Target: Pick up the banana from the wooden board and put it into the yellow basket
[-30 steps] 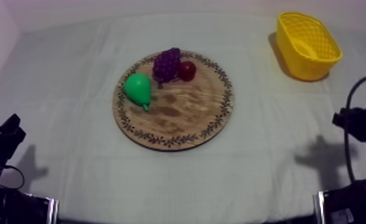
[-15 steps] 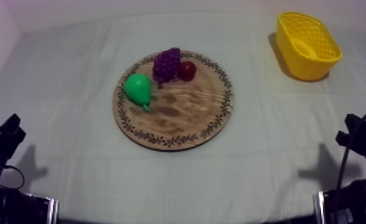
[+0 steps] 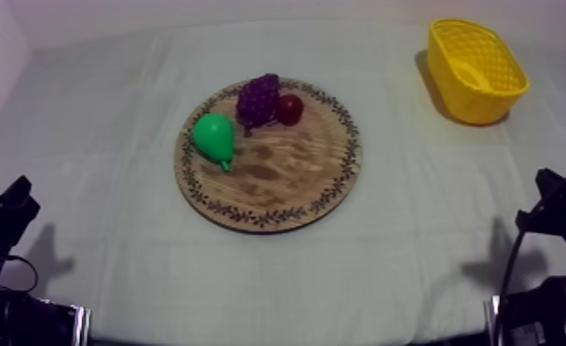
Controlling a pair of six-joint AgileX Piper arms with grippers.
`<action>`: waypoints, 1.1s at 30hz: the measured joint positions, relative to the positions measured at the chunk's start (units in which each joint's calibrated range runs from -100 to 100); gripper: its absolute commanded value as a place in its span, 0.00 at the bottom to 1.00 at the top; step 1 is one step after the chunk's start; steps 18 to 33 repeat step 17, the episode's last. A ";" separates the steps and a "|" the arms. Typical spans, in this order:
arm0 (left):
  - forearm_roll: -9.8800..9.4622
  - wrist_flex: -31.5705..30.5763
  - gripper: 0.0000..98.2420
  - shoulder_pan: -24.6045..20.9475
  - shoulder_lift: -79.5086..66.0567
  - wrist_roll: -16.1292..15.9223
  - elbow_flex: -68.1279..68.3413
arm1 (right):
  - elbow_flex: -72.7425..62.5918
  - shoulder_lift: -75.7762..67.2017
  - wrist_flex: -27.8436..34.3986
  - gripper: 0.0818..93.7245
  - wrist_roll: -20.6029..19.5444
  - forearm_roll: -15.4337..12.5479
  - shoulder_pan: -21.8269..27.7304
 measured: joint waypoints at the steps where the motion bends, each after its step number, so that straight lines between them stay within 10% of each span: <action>1: 0.00 0.00 0.00 0.00 0.00 0.00 0.00 | 0.00 0.00 0.00 0.00 0.60 -0.05 0.00; 33: 0.00 0.00 0.00 0.00 0.00 0.00 0.00 | 0.08 0.00 -0.47 0.00 0.83 -0.05 0.05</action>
